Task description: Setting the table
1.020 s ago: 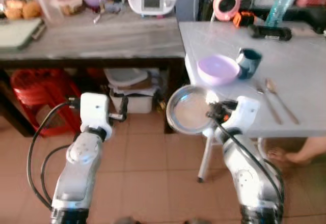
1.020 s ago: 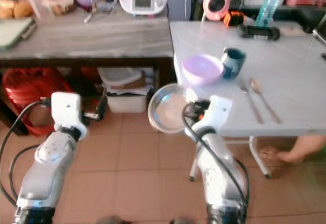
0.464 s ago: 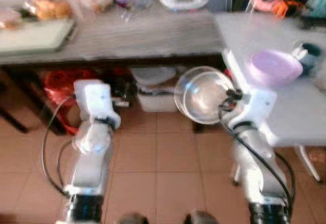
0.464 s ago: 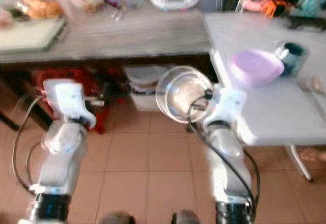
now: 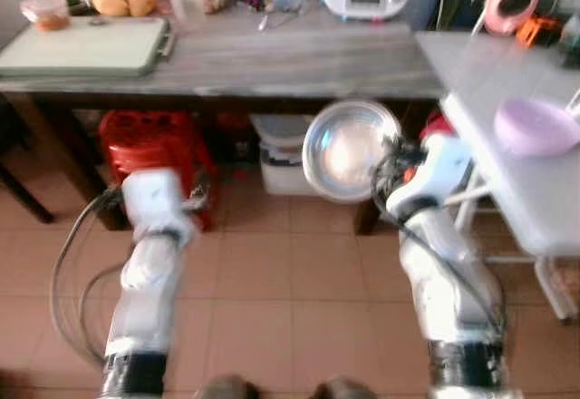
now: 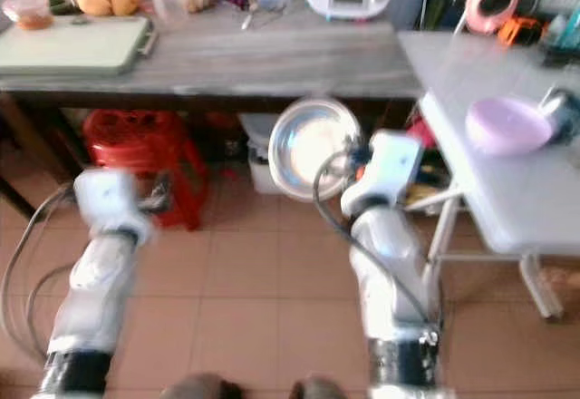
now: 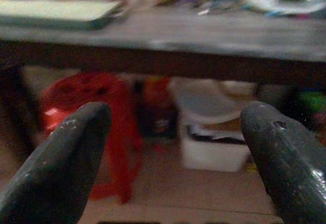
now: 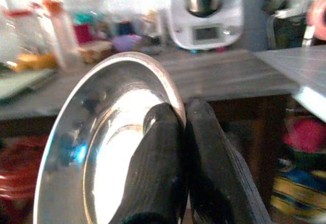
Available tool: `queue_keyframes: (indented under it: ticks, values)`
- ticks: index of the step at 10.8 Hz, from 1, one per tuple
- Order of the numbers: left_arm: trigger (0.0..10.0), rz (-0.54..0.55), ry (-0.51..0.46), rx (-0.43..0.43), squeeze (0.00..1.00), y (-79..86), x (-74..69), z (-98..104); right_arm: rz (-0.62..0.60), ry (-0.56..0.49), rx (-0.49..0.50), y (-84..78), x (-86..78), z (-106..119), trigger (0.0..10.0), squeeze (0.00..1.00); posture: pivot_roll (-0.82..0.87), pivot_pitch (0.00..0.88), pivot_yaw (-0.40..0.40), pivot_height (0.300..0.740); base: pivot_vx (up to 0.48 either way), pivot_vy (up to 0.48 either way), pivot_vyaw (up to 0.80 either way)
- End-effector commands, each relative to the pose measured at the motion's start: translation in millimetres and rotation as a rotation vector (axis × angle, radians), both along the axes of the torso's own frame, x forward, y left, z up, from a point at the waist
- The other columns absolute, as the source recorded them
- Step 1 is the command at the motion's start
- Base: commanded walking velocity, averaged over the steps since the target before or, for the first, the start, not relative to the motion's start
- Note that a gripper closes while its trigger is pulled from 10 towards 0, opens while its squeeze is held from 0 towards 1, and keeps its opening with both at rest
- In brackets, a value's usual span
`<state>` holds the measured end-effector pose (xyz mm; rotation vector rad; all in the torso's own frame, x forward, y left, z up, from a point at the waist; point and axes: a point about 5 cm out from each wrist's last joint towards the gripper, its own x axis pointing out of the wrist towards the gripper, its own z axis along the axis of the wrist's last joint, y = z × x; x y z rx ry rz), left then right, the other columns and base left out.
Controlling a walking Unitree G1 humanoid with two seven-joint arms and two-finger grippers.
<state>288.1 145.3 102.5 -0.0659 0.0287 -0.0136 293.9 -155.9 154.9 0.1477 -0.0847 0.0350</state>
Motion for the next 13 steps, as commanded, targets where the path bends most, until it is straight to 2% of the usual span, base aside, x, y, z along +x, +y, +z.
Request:
queue_keyframes:
  ticks: [1,2,3,4,6,7,10,11,13]
  values:
    - [10.0,-0.001,0.004,0.024,0.00,4.8,-2.6,-2.8,-0.003,0.011,0.011,0.4,2.2,-0.9,10.0,0.00,0.02,0.000,-0.031,0.740,0.322,0.352,0.00]
    - [10.0,0.003,-0.005,0.021,0.00,4.6,-6.8,3.6,0.020,-0.033,0.009,6.4,-0.5,11.4,10.0,0.00,0.02,0.000,-0.006,0.740,0.469,0.000,0.00]
    - [10.0,-0.026,-0.028,0.037,0.00,1.3,-9.5,9.9,0.028,-0.049,-0.046,10.3,-6.0,11.3,10.0,0.00,0.02,0.000,0.000,0.740,0.480,0.000,0.00]
    - [10.0,-0.046,-0.041,0.055,0.00,-0.3,-10.8,13.6,0.003,0.002,0.020,10.4,-11.9,0.8,10.0,0.00,0.00,0.000,0.016,0.740,0.480,0.000,0.00]
    - [10.0,-0.117,-0.031,0.052,0.00,-10.5,-12.0,11.7,-0.005,0.022,0.017,12.8,-15.9,-5.3,10.0,0.00,-0.01,0.000,0.035,0.740,0.480,0.000,0.00]
    - [10.0,-0.136,-0.037,0.046,0.00,-15.2,-11.1,14.5,-0.023,0.022,0.019,8.4,-15.0,-5.8,10.0,0.00,-0.02,0.000,0.043,0.740,0.480,0.000,0.00]
    - [10.0,-0.127,-0.026,0.034,0.00,-15.5,-12.7,12.0,-0.060,0.028,0.011,-2.1,-10.4,-6.8,10.0,0.00,-0.02,0.000,0.025,0.740,0.480,0.000,0.00]
    - [10.0,-0.088,-0.019,0.025,0.00,-11.1,-10.7,10.7,-0.056,0.042,0.040,-2.4,-9.1,-8.5,10.0,0.00,-0.01,0.000,0.019,0.740,0.480,0.000,0.00]
    - [10.0,-0.080,-0.018,0.022,0.00,-8.8,-11.2,11.2,-0.047,0.035,0.032,2.1,-6.8,-7.5,10.0,0.00,-0.01,0.000,0.015,0.740,0.480,0.000,0.00]
